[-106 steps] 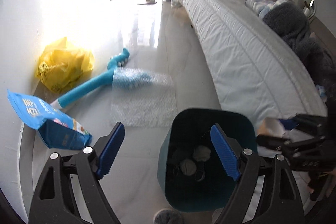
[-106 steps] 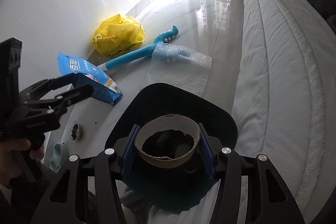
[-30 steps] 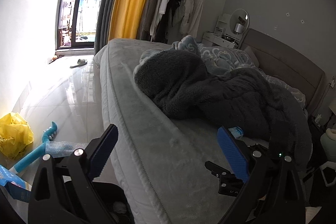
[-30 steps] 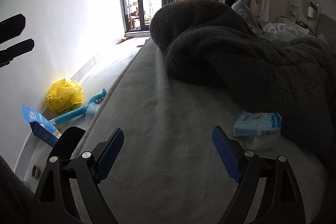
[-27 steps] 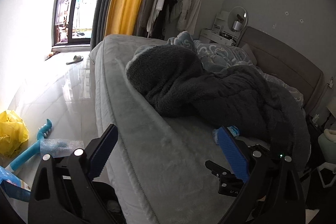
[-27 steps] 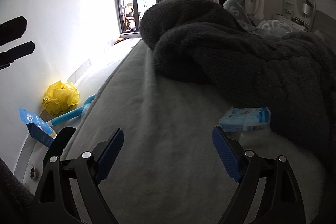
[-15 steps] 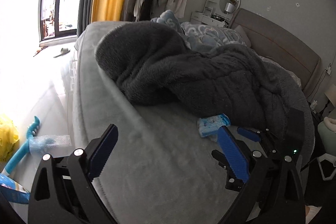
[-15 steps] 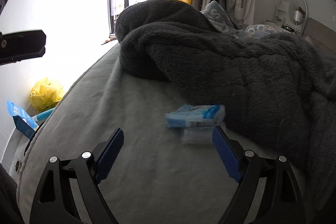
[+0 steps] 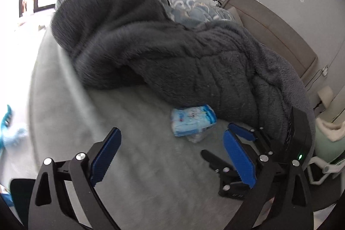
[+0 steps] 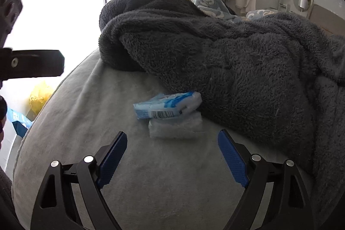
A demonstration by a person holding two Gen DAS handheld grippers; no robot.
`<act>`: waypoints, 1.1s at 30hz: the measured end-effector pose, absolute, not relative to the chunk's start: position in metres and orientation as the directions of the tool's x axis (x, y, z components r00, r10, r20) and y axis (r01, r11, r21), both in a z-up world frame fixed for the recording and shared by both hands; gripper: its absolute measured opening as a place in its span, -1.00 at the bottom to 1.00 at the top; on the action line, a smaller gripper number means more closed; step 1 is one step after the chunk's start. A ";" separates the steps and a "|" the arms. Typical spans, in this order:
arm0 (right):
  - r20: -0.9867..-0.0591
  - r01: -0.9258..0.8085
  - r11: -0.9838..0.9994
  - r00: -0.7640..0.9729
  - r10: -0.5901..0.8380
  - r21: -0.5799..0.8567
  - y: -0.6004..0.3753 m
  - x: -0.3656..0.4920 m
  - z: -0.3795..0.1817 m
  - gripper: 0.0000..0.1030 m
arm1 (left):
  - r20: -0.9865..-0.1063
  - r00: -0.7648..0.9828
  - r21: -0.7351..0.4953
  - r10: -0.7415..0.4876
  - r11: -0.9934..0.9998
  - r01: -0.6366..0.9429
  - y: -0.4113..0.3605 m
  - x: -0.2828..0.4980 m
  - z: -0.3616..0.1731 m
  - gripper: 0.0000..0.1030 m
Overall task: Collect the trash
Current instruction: 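Close the left tool on the blue tissue pack while the right tool grasps the bubble wrap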
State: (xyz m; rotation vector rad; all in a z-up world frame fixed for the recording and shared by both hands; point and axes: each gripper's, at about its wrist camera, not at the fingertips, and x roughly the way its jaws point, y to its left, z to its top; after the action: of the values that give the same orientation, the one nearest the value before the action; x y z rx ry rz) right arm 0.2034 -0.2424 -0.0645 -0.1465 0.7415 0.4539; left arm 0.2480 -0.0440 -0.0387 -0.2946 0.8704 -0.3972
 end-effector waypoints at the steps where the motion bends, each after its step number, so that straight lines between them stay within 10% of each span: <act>1: -0.681 -0.454 0.891 0.644 0.349 0.027 -0.243 0.205 -0.065 0.69 | -0.682 0.555 -0.439 -0.477 0.873 0.211 -0.046 0.253 -0.043 0.88; 33: -0.675 -0.484 0.861 0.585 0.451 0.156 -0.255 0.225 -0.082 0.69 | -0.672 0.333 -0.653 -0.662 0.741 0.156 -0.092 0.320 -0.105 0.87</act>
State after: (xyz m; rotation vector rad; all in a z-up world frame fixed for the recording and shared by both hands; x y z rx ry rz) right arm 0.2249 -0.2554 -0.0821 -0.0464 0.7735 0.5454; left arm 0.3201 -0.0919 -0.1048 -0.5318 1.1124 -0.5683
